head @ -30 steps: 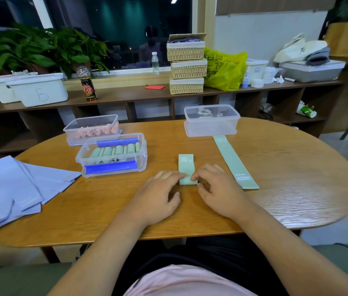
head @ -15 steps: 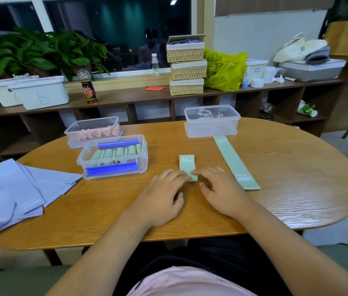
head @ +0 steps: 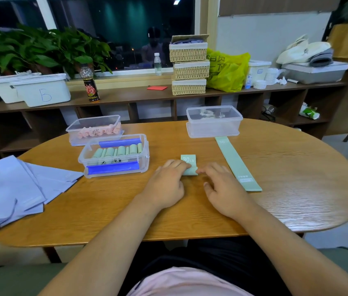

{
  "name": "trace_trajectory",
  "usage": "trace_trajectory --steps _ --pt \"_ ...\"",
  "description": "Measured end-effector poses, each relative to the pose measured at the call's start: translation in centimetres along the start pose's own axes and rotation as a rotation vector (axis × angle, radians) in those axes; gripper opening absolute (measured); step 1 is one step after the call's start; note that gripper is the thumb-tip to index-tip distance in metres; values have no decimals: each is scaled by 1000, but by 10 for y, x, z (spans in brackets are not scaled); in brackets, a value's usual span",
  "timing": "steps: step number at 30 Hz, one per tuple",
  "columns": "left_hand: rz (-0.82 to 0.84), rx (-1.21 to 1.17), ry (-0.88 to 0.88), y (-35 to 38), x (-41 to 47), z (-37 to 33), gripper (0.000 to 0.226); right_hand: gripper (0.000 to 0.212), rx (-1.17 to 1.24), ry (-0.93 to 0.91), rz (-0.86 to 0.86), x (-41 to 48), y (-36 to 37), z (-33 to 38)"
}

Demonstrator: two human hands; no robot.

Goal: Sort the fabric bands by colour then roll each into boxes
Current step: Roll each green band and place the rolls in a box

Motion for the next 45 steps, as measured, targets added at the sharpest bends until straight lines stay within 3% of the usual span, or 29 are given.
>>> trace_trajectory --steps 10,19,31,38,42,45 --pt "-10 -110 -27 5 2 8 70 52 -237 -79 50 5 6 11" --pt "-114 -286 -158 0 -4 17 66 53 -321 -4 72 33 4 9" --pt "-138 -321 -168 -1 -4 19 60 54 -425 128 101 76 2 9" --pt "-135 -346 -184 1 -3 21 60 47 -358 196 87 101 9 1" --pt "-162 -363 -182 2 -4 22 59 43 -306 162 -40 100 9 -4" --pt "-195 -386 -191 1 -5 22 59 43 -33 141 -153 90 3 -5"
Point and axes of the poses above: each hand's wrist, its own x-axis towards the middle knuckle, its own y-axis out of the palm, z = x × y, the point moved 3 cm from there along x, towards the middle knuckle, and after that the axes turned 13 degrees about z, right-handed, at the moved point
